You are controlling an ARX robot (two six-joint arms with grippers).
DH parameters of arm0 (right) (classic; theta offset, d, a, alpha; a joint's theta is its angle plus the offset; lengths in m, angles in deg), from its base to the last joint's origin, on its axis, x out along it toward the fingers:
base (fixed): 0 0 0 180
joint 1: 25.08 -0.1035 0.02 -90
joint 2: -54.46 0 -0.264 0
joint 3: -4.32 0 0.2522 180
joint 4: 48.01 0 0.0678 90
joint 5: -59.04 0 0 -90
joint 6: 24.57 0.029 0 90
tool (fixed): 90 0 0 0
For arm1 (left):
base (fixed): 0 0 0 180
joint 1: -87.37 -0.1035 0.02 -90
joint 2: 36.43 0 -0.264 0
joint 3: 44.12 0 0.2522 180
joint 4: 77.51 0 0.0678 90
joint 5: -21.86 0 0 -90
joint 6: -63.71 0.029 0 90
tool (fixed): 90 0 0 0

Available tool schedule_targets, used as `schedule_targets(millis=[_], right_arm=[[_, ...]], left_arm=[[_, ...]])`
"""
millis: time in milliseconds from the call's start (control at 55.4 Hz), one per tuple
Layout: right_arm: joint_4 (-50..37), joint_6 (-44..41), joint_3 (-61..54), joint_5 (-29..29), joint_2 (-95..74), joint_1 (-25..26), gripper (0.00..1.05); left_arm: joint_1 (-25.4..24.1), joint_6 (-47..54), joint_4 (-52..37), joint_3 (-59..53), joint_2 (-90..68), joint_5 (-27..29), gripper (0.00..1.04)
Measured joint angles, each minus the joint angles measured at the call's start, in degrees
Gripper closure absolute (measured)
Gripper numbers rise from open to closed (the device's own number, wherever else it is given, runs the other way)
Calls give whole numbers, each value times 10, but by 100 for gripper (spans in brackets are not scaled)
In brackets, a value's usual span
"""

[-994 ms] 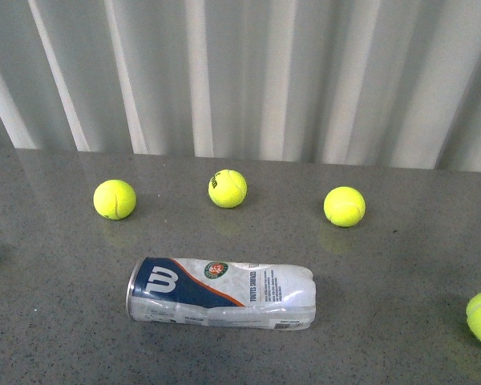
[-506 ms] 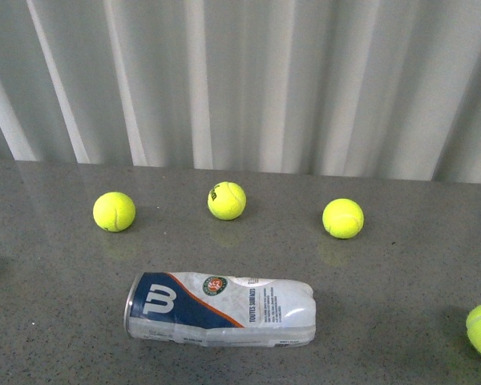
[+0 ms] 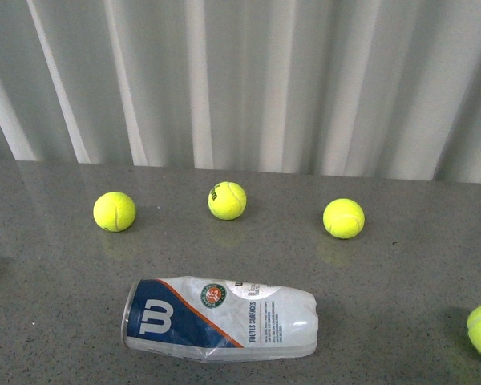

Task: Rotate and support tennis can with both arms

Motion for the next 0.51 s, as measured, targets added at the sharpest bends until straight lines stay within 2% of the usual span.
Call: schedule_targets(millis=[145,199,235,506], right_arm=[[26,0,0,0,25,0,101],[104,0,0,0,84,0,101],[120,0,0,0,102,0,101],[125,0,0,0,121,0,101]], left_arm=[[0,0,0,0,0,0,7],[0,0,0,0,0,0,7],[0,0,0,0,0,0,7],[0,0,0,0,1,0,7]])
